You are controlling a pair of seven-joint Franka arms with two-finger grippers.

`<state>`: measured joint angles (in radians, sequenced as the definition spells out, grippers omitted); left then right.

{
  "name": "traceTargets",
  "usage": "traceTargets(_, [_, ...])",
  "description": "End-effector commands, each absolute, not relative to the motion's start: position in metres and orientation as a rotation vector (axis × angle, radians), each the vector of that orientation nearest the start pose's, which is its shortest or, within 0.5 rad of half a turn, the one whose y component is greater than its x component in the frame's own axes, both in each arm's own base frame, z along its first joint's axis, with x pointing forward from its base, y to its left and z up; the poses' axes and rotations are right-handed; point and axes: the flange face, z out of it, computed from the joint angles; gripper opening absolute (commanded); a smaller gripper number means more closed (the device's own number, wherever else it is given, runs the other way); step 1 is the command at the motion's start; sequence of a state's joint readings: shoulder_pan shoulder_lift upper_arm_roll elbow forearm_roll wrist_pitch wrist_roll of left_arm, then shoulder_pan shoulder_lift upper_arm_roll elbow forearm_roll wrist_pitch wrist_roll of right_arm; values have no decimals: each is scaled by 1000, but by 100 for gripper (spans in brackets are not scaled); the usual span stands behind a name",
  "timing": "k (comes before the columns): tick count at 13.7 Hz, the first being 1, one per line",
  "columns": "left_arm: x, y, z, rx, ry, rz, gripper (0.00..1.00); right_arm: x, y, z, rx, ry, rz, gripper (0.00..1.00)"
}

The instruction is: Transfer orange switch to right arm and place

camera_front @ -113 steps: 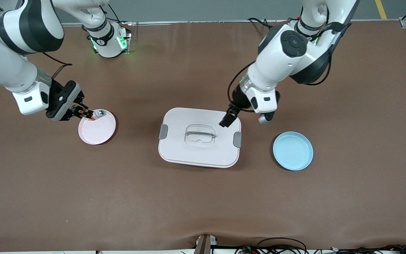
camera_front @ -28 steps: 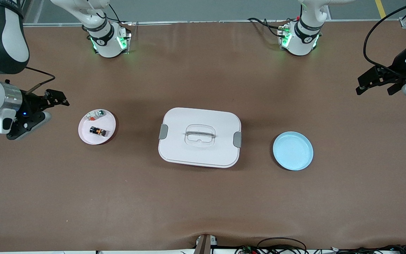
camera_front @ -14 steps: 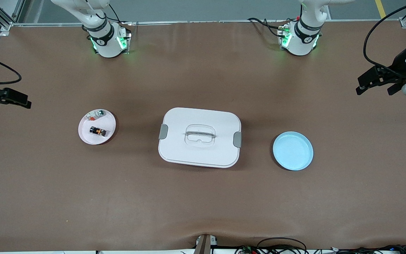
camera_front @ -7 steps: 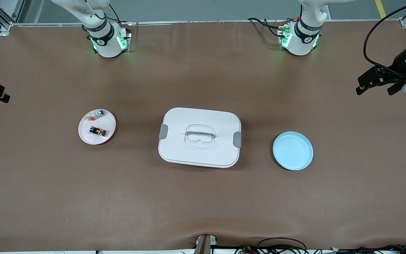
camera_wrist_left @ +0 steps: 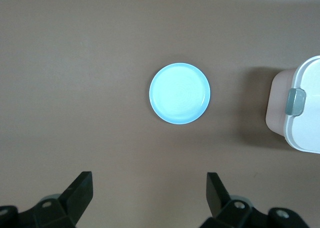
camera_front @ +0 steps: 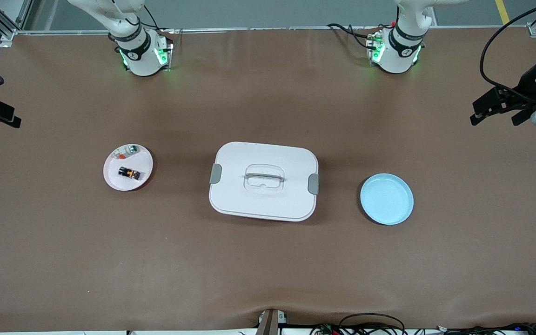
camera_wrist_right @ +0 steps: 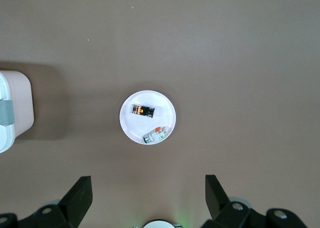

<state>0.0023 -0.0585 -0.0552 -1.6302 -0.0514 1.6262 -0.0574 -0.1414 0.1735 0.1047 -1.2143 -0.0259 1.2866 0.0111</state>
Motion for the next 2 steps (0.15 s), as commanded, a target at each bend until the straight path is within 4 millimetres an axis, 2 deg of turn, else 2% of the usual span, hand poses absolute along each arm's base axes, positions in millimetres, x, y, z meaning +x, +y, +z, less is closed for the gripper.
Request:
traceTargets(1, [540,-35,635,-3179,15,-90,100,570,-31,671,-3140,115,167,100])
traceTargets(2, [540,-35,635,-3179,13,-89,100,569,-32,671,-3137,121,172,100])
